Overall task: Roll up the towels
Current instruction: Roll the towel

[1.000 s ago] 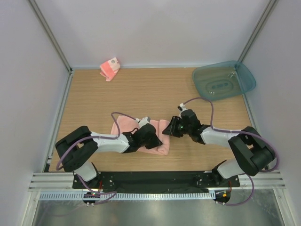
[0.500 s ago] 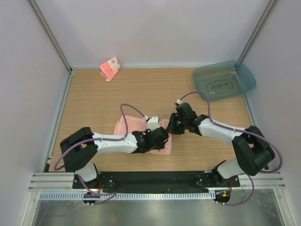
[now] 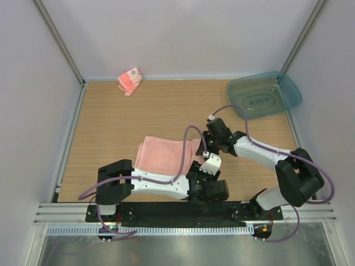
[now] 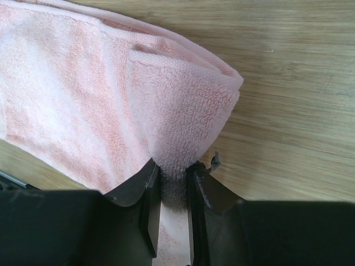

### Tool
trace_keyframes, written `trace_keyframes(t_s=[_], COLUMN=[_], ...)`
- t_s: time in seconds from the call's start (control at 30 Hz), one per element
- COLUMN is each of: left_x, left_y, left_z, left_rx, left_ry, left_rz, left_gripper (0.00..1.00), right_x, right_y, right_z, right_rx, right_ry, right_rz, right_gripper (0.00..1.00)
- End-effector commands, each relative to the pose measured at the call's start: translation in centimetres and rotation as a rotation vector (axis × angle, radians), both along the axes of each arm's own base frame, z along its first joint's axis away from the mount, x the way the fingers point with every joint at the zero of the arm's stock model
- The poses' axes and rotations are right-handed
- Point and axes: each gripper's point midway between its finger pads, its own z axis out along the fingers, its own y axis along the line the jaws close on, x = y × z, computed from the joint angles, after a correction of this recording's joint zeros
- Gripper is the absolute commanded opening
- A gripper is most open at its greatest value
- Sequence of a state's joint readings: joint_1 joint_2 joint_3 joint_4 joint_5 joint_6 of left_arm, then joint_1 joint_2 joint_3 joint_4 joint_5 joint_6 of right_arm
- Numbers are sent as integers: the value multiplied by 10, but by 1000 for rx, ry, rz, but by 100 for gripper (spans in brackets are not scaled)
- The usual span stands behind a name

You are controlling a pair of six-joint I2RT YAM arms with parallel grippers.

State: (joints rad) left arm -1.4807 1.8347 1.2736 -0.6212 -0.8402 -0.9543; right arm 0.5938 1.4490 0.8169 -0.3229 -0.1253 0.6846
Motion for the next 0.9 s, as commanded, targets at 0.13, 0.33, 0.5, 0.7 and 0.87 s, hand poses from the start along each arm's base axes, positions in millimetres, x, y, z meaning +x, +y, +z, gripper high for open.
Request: trace_keyframes(t_s=[0.13,0.33,0.5,0.7,0.87], left_x=[-7,-6,-6,-2,2], left_y=[-19,-19,-26,-20,-10], left_z=[27,9,-9,-26,-37], left_rx=[27,69,81,118,133], left_ry=[-134,-138,-134,-133,-134], left_rz=[-56,-58,-79,-74,-44], left_gripper=[73,76,77,76,73], right_x=[9,9,6,3,0], right_y=[3,7,9,9,11], right_z=[9,17,21,20,22], right_rx=[-9,6,27,39,51], right_ry=[-21,-16,-15,-2,6], right_rz=[-1,6,10,5,8], right_gripper=[6,6,6,6,6])
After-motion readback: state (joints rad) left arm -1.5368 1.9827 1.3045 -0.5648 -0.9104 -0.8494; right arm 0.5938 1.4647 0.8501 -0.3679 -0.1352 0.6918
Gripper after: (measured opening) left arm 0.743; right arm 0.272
